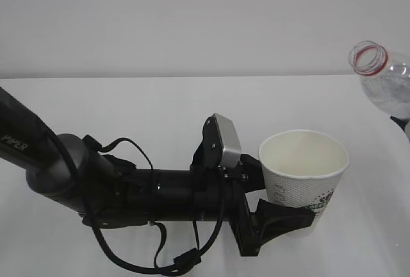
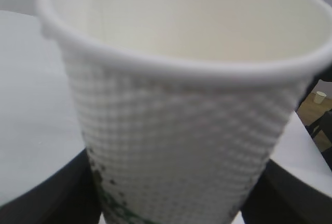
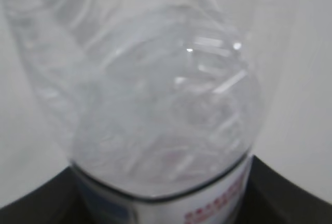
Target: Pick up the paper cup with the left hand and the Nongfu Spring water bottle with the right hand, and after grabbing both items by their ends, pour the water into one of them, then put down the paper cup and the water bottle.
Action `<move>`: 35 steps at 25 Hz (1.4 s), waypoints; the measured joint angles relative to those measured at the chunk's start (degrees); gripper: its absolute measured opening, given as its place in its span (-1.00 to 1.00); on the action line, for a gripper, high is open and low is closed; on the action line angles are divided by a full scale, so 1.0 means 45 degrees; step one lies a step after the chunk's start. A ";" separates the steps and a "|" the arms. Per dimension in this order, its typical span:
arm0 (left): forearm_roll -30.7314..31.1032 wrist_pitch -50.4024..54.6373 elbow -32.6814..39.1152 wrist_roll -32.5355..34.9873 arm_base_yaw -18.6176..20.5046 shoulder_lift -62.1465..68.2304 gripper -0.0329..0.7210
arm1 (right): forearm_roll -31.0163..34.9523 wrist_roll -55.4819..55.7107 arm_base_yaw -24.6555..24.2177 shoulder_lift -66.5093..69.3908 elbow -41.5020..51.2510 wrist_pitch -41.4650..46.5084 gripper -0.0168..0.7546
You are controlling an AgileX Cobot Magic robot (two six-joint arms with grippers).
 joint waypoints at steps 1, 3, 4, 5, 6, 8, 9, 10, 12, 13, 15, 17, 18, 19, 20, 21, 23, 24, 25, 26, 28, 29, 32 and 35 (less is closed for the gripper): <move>0.0000 0.0000 0.0000 0.0000 0.0000 0.0000 0.48 | 0.0000 0.0000 0.0000 0.0000 0.0000 0.0000 0.21; 0.0000 0.0000 0.0000 0.0000 0.0000 0.0000 0.48 | 0.0000 -0.0021 0.0000 0.0000 0.0000 0.0000 0.21; 0.0000 0.0000 0.0000 0.0000 0.0000 0.0000 0.48 | 0.0000 -0.0021 0.0000 0.0000 0.0000 0.0000 0.21; 0.0000 0.0000 0.0000 -0.0020 0.0000 0.0000 0.48 | 0.0000 -0.0021 0.0000 0.0000 0.0000 0.0000 0.21; 0.0000 0.0000 0.0000 -0.0020 0.0000 0.0000 0.48 | 0.0022 -0.0021 0.0000 0.0000 0.0000 0.0000 0.21; 0.0000 0.0000 0.0000 -0.0020 0.0000 0.0000 0.48 | 0.0022 -0.0021 0.0000 0.0000 0.0000 0.0000 0.21; 0.0000 0.0000 0.0000 -0.0020 0.0000 0.0000 0.48 | 0.0022 -0.0021 0.0000 0.0000 0.0000 0.0000 0.21; 0.0000 0.0000 0.0000 -0.0020 0.0000 0.0000 0.48 | 0.0022 -0.0021 0.0000 0.0000 0.0000 0.0000 0.21; 0.0000 0.0000 0.0000 -0.0020 0.0000 0.0000 0.48 | 0.0022 -0.0021 0.0000 0.0000 0.0000 0.0000 0.20; 0.0000 0.0000 0.0000 -0.0020 0.0000 0.0000 0.48 | 0.0022 -0.0021 0.0000 0.0000 0.0000 0.0000 0.20; 0.0000 0.0000 0.0000 -0.0020 0.0000 0.0000 0.48 | 0.0022 -0.0021 0.0000 0.0000 0.0000 0.0000 0.20; 0.0000 0.0000 0.0000 -0.0020 0.0000 0.0000 0.48 | 0.0022 -0.0021 0.0000 0.0000 0.0000 0.0000 0.20; 0.0000 0.0000 0.0000 -0.0020 0.0000 0.0000 0.48 | 0.0022 -0.0021 0.0000 0.0000 0.0000 0.0000 0.20; 0.0000 0.0000 0.0000 -0.0020 0.0000 0.0000 0.48 | 0.0046 -0.0021 0.0000 0.0000 0.0000 0.0000 0.20; 0.0000 0.0000 0.0000 -0.0020 0.0000 0.0000 0.48 | 0.0046 -0.0021 0.0000 0.0000 0.0000 0.0000 0.20; 0.0000 0.0000 0.0000 -0.0020 0.0000 0.0000 0.48 | 0.0046 -0.0021 0.0000 0.0000 0.0000 0.0000 0.20; 0.0000 0.0000 0.0000 -0.0020 0.0000 0.0000 0.48 | 0.0046 -0.0021 0.0000 0.0000 0.0000 0.0000 0.20; 0.0000 0.0000 0.0000 -0.0020 0.0000 0.0000 0.48 | 0.0046 -0.0021 0.0000 0.0000 0.0000 0.0000 0.19; 0.0000 0.0000 0.0000 -0.0020 0.0000 0.0000 0.48 | 0.0046 -0.0021 0.0000 0.0000 0.0000 0.0000 0.19; 0.0000 0.0000 0.0000 -0.0020 0.0000 0.0000 0.48 | 0.0046 -0.0021 0.0000 0.0000 0.0000 0.0000 0.19; 0.0000 0.0129 0.0000 -0.0020 0.0000 0.0000 0.48 | 0.0046 -0.0021 0.0000 0.0000 0.0000 0.0000 0.19; 0.0000 0.0244 0.0000 -0.0020 0.0000 0.0000 0.48 | 0.0046 -0.0021 0.0000 0.0000 0.0000 0.0000 0.19; 0.0000 0.0553 -0.0026 -0.0020 0.0000 0.0000 0.48 | 0.0046 -0.0045 0.0000 0.0000 0.0000 0.0000 0.19; 0.0022 0.0553 -0.0078 -0.0020 0.0000 0.0000 0.48 | 0.0046 -0.0463 0.0000 0.0000 0.0000 0.0000 0.19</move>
